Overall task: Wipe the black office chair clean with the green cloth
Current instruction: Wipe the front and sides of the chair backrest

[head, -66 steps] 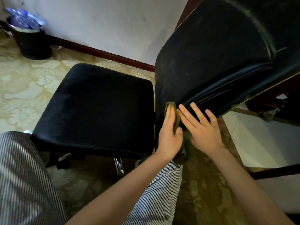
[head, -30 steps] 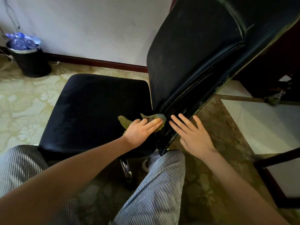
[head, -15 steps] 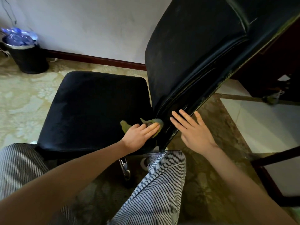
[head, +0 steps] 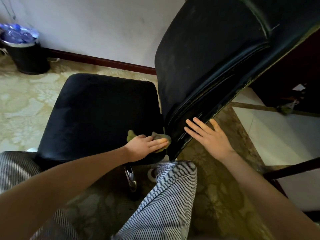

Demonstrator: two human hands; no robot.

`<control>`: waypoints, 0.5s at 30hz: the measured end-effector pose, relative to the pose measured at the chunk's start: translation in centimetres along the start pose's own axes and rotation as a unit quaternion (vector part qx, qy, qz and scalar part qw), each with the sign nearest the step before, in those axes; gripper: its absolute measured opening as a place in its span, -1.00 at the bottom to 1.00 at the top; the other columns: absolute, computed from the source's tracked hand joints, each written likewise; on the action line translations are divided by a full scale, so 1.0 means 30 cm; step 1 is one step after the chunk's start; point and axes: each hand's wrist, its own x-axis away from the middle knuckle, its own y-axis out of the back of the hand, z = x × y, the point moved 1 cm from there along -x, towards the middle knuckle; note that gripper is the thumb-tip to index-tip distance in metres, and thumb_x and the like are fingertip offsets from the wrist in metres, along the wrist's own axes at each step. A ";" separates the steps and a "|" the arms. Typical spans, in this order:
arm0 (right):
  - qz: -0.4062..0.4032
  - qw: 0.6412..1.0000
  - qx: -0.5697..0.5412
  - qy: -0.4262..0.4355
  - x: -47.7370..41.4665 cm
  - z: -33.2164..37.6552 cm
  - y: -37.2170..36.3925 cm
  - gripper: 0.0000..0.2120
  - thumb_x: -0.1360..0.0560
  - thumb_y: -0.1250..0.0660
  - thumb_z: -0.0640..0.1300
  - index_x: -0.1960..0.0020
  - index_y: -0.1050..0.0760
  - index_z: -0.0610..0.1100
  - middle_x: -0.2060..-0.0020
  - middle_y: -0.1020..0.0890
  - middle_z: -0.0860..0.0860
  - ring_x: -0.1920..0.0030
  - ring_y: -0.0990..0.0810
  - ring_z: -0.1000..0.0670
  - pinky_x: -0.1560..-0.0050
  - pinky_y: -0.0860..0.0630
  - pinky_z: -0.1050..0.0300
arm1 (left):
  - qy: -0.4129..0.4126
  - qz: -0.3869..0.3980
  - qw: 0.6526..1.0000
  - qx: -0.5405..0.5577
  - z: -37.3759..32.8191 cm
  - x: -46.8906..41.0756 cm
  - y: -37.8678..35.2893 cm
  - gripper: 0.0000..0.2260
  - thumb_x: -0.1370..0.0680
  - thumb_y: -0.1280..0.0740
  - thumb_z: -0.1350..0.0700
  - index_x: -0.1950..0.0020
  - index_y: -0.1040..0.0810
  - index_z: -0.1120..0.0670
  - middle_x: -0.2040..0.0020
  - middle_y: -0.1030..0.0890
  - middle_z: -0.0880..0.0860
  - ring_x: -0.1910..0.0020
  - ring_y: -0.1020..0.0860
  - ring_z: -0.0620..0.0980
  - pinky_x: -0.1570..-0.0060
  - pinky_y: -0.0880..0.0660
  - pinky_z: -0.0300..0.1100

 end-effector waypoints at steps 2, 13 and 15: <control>-0.049 0.996 0.061 0.031 0.001 -0.026 -0.016 -0.42 -0.44 -0.10 -0.51 -0.39 -0.25 -0.13 -0.40 -0.24 -0.02 -0.49 -0.03 -0.09 -0.47 0.15 -0.01 | -0.008 -0.038 0.999 0.002 0.008 0.007 0.051 -0.34 -0.58 -0.17 0.22 -0.42 0.28 -0.03 -0.54 -0.06 -0.01 -0.27 -0.37 0.06 -0.24 -0.33 -0.03; -0.099 0.989 0.091 0.055 -0.016 -0.049 -0.025 -0.56 -0.59 0.12 -0.37 -0.37 -0.30 -0.14 -0.39 -0.28 -0.03 -0.52 0.13 -0.08 -0.49 0.15 0.00 | -0.026 -0.302 0.950 -0.074 0.059 -0.076 0.288 -0.29 -0.31 -0.40 0.24 -0.40 -0.20 0.11 -0.30 -0.50 0.06 0.23 -0.55 0.03 0.35 -0.53 -0.18; -0.120 0.989 0.080 0.037 -0.019 -0.047 -0.008 -0.57 -0.60 0.09 -0.38 -0.40 -0.28 -0.13 -0.39 -0.28 -0.04 -0.52 0.11 -0.07 -0.49 0.11 0.03 | -0.031 -0.304 0.949 -0.074 0.071 -0.082 0.323 -0.24 -0.29 -0.45 0.25 -0.41 -0.19 0.10 -0.31 -0.49 0.06 0.23 -0.54 0.02 0.36 -0.52 -0.18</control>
